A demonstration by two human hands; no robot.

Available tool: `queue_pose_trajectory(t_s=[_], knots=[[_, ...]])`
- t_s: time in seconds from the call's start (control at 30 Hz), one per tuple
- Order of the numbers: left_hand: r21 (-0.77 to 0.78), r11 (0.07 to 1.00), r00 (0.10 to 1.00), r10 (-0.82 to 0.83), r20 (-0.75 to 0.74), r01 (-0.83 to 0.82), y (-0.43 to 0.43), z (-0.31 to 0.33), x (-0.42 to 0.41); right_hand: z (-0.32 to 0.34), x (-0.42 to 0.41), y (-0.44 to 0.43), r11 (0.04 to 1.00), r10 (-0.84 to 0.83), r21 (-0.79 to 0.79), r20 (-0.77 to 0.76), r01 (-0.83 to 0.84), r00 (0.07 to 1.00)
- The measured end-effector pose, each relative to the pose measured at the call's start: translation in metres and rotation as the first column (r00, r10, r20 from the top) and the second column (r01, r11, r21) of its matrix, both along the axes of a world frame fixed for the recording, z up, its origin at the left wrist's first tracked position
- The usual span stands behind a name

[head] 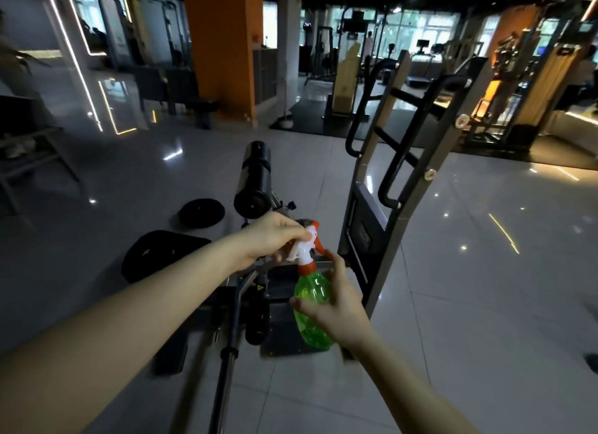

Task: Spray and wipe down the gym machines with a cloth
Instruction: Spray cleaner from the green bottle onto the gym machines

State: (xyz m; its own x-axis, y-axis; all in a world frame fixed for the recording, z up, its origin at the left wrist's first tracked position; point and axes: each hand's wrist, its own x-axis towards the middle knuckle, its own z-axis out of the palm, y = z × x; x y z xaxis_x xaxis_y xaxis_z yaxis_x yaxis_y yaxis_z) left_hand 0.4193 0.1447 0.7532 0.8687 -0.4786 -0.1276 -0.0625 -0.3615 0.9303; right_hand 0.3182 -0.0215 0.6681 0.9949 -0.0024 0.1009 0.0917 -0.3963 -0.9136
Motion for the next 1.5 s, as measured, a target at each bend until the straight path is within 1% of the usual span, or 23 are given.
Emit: queue_pose_trajectory(t_s=[0.1,0.17,0.27,0.33,0.37,0.43,0.5,0.53,0.63,0.73,0.83,0.93,1.03,1.17,1.27,1.37,1.5], knots=[[-0.077,0.996,0.994,0.039,-0.1,-0.047,-0.006,0.004,0.023,0.0,0.032,-0.009,0.995,0.048,0.086,0.009,-0.049,0.999],[-0.136,0.984,0.984,0.097,-0.146,-0.117,-0.002,0.002,0.036,0.0,0.055,-0.011,0.988,0.099,0.122,0.0,-0.098,0.995],[-0.223,0.938,0.954,0.222,-0.199,-0.265,0.014,-0.016,0.051,-0.005,0.09,-0.007,0.977,0.147,0.156,-0.018,-0.142,0.989],[-0.206,0.918,0.93,0.296,-0.216,-0.34,0.031,-0.032,0.053,-0.01,0.107,-0.001,0.971,0.156,0.189,-0.033,-0.148,0.987],[-0.18,0.919,0.926,0.31,-0.218,-0.35,0.039,-0.042,0.054,-0.011,0.115,0.002,0.968,0.159,0.199,-0.034,-0.15,0.987],[-0.118,0.944,0.932,0.274,-0.238,-0.308,0.056,-0.059,0.056,-0.012,0.129,0.012,0.964,0.145,0.232,-0.058,-0.128,0.988],[-0.097,0.973,0.941,0.173,-0.291,-0.209,0.071,-0.071,0.059,-0.013,0.142,0.025,0.96,0.121,0.263,-0.07,-0.099,0.99],[-0.112,0.981,0.939,0.118,-0.324,-0.162,0.077,-0.077,0.06,-0.013,0.148,0.033,0.956,0.11,0.279,-0.072,-0.086,0.991],[-0.176,0.98,0.922,0.022,-0.387,-0.097,0.097,-0.09,0.068,-0.01,0.166,0.058,0.941,0.055,0.339,-0.081,-0.025,0.995],[-0.211,0.978,0.92,-0.073,-0.386,-0.011,0.116,-0.095,0.079,-0.005,0.181,0.085,0.912,-0.01,0.406,-0.133,0.064,0.991],[-0.218,0.976,0.943,-0.069,-0.327,-0.004,0.132,-0.095,0.091,0.001,0.19,0.112,0.881,0.011,0.467,-0.177,0.074,0.984],[-0.241,0.97,0.955,-0.091,-0.284,0.02,0.154,-0.095,0.104,0.007,0.2,0.135,0.901,0.019,0.428,-0.195,0.068,0.981],[-0.243,0.969,0.956,-0.104,-0.273,0.036,0.172,-0.099,0.116,0.01,0.21,0.154,0.94,-0.041,0.327,-0.176,0.098,0.984],[-0.236,0.971,0.956,-0.104,-0.273,0.038,0.183,-0.1,0.128,0.012,0.224,0.174,0.942,-0.1,0.306,-0.124,0.134,0.987],[-0.164,0.985,0.966,-0.094,-0.241,0.055,0.186,-0.097,0.134,0.009,0.239,0.184,0.947,-0.124,0.284,-0.105,0.149,0.987],[-0.075,0.996,0.974,-0.069,-0.217,0.054,0.184,-0.098,0.139,0.006,0.255,0.185,0.966,-0.131,0.213,-0.085,0.146,0.988],[-0.049,0.998,0.975,-0.046,-0.217,0.036,0.173,-0.102,0.14,0.003,0.269,0.179,0.978,-0.096,0.177,-0.084,0.11,0.992]])
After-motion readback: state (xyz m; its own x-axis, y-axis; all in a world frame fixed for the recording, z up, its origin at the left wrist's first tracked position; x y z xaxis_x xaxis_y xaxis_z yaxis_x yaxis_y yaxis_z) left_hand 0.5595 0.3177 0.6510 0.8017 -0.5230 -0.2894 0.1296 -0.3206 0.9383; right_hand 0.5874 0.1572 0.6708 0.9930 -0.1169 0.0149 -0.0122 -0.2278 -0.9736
